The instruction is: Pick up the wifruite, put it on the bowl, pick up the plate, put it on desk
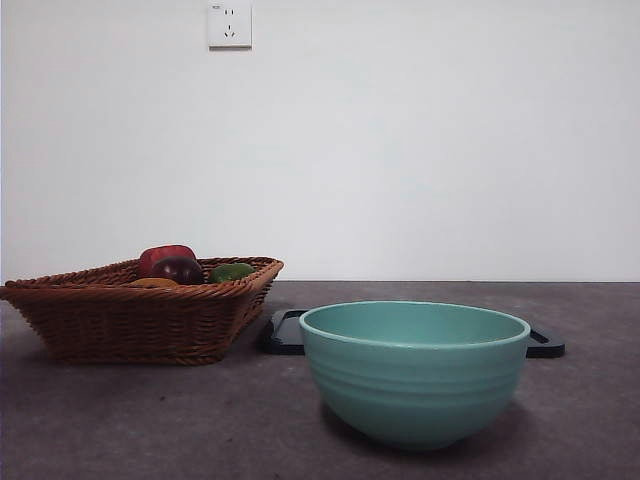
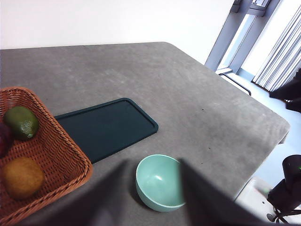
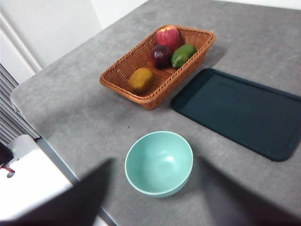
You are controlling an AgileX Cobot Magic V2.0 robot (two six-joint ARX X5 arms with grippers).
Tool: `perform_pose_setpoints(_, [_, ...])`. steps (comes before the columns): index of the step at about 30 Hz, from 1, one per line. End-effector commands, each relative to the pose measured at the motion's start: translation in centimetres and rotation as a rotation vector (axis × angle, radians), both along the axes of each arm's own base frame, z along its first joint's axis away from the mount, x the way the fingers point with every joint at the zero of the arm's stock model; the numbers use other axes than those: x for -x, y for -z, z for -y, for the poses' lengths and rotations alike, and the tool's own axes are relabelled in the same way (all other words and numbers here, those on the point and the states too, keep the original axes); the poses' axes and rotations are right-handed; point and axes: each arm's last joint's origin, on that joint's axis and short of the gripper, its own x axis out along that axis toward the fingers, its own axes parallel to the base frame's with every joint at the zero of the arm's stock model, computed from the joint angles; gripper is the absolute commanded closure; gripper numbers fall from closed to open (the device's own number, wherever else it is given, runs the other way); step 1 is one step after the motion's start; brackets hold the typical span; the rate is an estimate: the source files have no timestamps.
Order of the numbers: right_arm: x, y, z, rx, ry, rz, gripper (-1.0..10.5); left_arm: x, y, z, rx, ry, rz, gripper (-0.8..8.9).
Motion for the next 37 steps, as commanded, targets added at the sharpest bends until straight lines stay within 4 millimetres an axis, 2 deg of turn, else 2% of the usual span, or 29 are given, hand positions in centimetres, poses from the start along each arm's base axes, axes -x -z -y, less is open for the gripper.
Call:
perform_pose_setpoints(1, [0.1, -0.6, 0.0, -0.007, -0.005, 0.031, 3.5, 0.1, -0.6, 0.0, 0.004, 0.011, 0.031, 3.66])
perform_pose_setpoints(4, [0.1, -0.5, 0.0, -0.007, -0.003, 0.030, 2.8, 0.1, -0.6, 0.0, 0.012, 0.009, 0.023, 2.75])
perform_pose_setpoints(10, [0.1, -0.5, 0.0, -0.013, -0.005, 0.024, 2.8, 0.1, -0.6, 0.0, 0.012, 0.009, 0.023, 2.63])
perform_pose_setpoints(14, [0.1, -0.5, 0.0, -0.013, -0.005, 0.024, 2.8, 0.1, -0.6, 0.0, 0.021, 0.005, 0.012, 1.47])
perform_pose_setpoints(29, [0.1, -0.5, 0.0, -0.013, -0.005, 0.024, 2.8, 0.0, -0.6, 0.0, 0.027, 0.001, -0.005, 1.70])
perform_pose_setpoints(37, [0.1, -0.5, 0.0, -0.013, -0.005, 0.024, 2.8, -2.1, 0.6, 0.8, -0.025, -0.030, -0.189, 1.70])
